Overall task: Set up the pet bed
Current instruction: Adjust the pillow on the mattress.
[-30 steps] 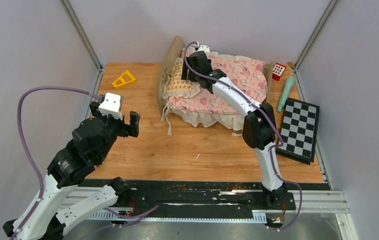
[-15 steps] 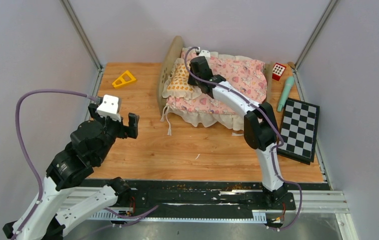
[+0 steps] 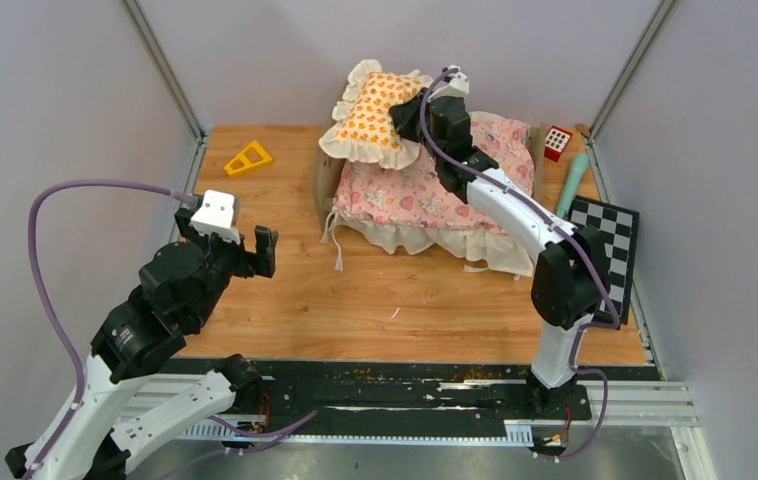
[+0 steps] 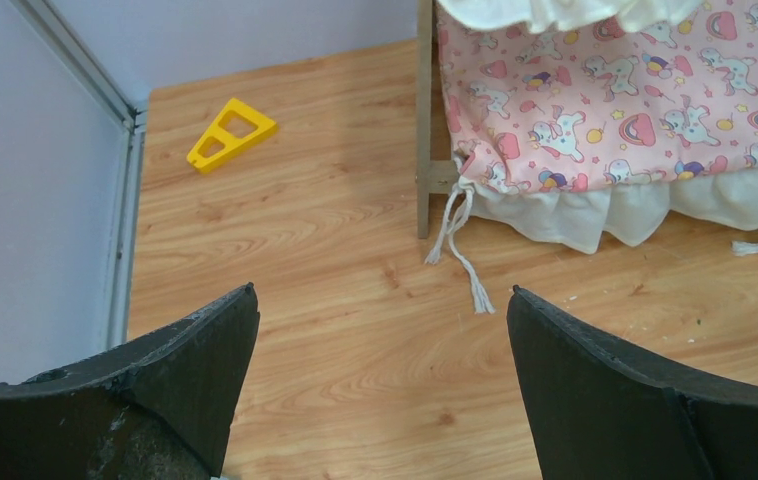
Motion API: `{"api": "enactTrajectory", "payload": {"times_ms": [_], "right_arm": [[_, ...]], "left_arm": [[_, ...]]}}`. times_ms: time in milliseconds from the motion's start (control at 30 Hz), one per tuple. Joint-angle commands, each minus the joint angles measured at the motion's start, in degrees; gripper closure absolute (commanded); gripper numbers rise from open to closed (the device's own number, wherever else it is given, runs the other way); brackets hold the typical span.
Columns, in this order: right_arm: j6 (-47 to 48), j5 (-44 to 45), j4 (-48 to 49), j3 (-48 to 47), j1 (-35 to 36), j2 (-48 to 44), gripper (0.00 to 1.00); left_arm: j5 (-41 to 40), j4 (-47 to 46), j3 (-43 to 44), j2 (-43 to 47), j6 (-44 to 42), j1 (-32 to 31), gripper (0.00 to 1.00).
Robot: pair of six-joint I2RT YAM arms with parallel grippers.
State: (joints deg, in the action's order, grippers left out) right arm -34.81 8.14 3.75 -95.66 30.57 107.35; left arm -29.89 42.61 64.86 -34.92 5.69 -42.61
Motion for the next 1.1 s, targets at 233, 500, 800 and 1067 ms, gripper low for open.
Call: {"api": "enactTrajectory", "payload": {"times_ms": [233, 500, 800, 1067], "right_arm": [[-11.75, -2.31, 15.92, 2.63, -0.53, 2.64, 1.0], [-16.77, -3.88, 19.39, 1.46, -0.56, 10.02, 1.0], [-17.95, -4.64, 18.64, -0.16, -0.57, 15.1, 0.95], [-16.43, -7.25, 17.38, -4.02, -0.52, 18.92, 0.72]], "left_arm": [[-0.03, -0.11, -0.03, -0.1, 0.9, 0.32, 0.0], [-0.08, 0.34, -0.74, 0.2, 0.85, 0.33, 0.0], [-0.33, 0.59, -1.18, 0.62, 0.72, 0.33, 0.0], [-0.51, 0.69, -1.73, 0.86, 0.72, 0.33, 0.0]]}}
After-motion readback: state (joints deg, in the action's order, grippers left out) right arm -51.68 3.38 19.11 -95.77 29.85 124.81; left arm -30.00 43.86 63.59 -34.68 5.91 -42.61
